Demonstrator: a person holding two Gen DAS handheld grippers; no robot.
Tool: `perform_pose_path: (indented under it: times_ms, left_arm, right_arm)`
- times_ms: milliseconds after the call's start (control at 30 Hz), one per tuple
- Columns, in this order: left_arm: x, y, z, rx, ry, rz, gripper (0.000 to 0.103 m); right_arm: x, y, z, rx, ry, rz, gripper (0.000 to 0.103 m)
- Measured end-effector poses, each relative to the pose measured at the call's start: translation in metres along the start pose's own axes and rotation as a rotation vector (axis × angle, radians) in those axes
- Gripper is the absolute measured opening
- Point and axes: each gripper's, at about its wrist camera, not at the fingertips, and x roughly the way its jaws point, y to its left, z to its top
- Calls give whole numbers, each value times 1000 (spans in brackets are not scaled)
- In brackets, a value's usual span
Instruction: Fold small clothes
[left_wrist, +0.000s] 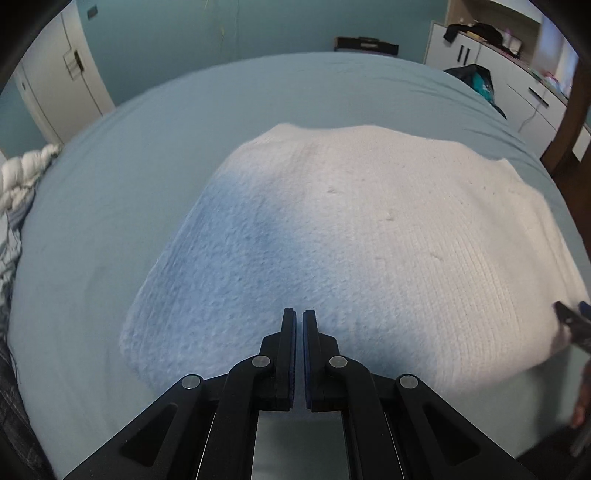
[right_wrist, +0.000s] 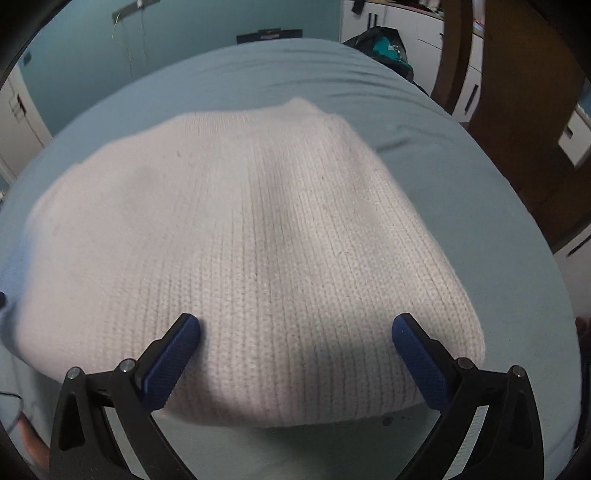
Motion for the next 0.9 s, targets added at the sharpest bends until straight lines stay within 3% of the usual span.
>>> perform_pose_path:
  times_ms: [100, 200, 333, 367, 467, 567, 667, 767, 900]
  left_arm:
    - [0, 12, -3, -15, 21, 30, 2]
    - [6, 17, -6, -33, 42, 72, 2]
    - [24, 22, -5, -46, 74, 96, 2]
    - [30, 23, -5, -49, 83, 97, 2]
    - [36, 15, -6, 8, 60, 144, 2]
    - [26, 0, -7, 94, 9, 213, 2]
    - [-2, -2, -8, 105, -72, 172, 2]
    - [-27, 13, -11, 19, -123, 72, 2]
    - [-39, 33, -25, -55, -96, 23, 2]
  right_arm:
    - [4, 6, -6, -43, 23, -44, 102]
    - [-9, -1, -7, 1, 15, -28, 102]
    - [-49, -21, -12, 125, -102, 110, 102]
    - [-48, -23, -13, 140, -91, 111, 102]
    - [-10, -24, -19, 150, 82, 55, 102]
    - [-18, -16, -17, 124, 26, 23, 102]
    - [-32, -7, -23, 80, -8, 13, 102]
    - [-58, -11, -31, 106, -66, 55, 102]
    - [-80, -27, -43, 248, -86, 175, 102]
